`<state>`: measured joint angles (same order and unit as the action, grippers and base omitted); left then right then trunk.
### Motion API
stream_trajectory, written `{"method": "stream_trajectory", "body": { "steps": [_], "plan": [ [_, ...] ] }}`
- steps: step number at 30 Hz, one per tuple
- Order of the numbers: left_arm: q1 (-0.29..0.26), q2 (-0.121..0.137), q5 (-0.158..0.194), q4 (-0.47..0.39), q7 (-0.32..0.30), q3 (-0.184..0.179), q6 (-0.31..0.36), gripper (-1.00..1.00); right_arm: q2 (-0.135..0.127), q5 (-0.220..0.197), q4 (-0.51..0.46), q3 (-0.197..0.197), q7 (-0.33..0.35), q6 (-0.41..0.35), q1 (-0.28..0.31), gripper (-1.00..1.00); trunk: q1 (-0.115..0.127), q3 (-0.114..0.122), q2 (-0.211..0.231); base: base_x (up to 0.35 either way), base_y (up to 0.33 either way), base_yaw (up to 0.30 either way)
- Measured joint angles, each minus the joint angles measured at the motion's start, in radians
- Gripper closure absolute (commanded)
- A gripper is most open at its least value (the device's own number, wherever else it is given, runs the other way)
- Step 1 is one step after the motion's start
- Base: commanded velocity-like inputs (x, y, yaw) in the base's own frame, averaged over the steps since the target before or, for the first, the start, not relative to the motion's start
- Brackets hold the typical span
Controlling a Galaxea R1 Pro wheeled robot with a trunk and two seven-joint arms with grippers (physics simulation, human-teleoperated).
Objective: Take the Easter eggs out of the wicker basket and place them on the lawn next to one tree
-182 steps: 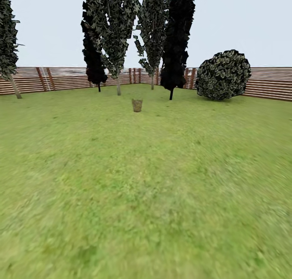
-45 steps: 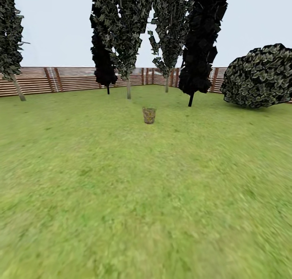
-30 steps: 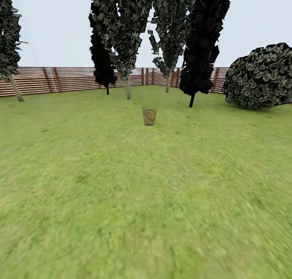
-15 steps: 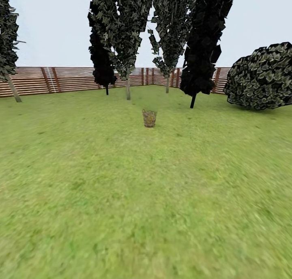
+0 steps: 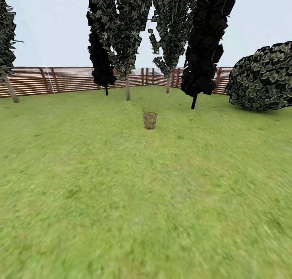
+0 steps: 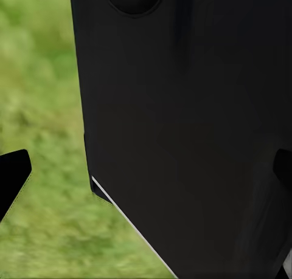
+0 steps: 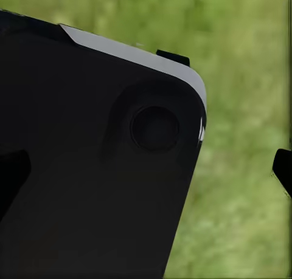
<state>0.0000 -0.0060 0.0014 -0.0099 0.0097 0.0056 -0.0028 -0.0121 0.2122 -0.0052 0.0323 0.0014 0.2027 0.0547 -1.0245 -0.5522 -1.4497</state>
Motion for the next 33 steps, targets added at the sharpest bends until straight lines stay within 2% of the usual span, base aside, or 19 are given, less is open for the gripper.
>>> {"method": "stream_trajectory", "body": {
  "steps": [33],
  "plan": [
    [0.000,0.000,0.000,0.000,0.000,0.000,0.000,-1.00,0.001,-0.001,-0.001,-0.001,0.000,0.000,0.000,-1.00,0.000,0.000,0.000,0.322,0.000,0.000]
  ]
}}
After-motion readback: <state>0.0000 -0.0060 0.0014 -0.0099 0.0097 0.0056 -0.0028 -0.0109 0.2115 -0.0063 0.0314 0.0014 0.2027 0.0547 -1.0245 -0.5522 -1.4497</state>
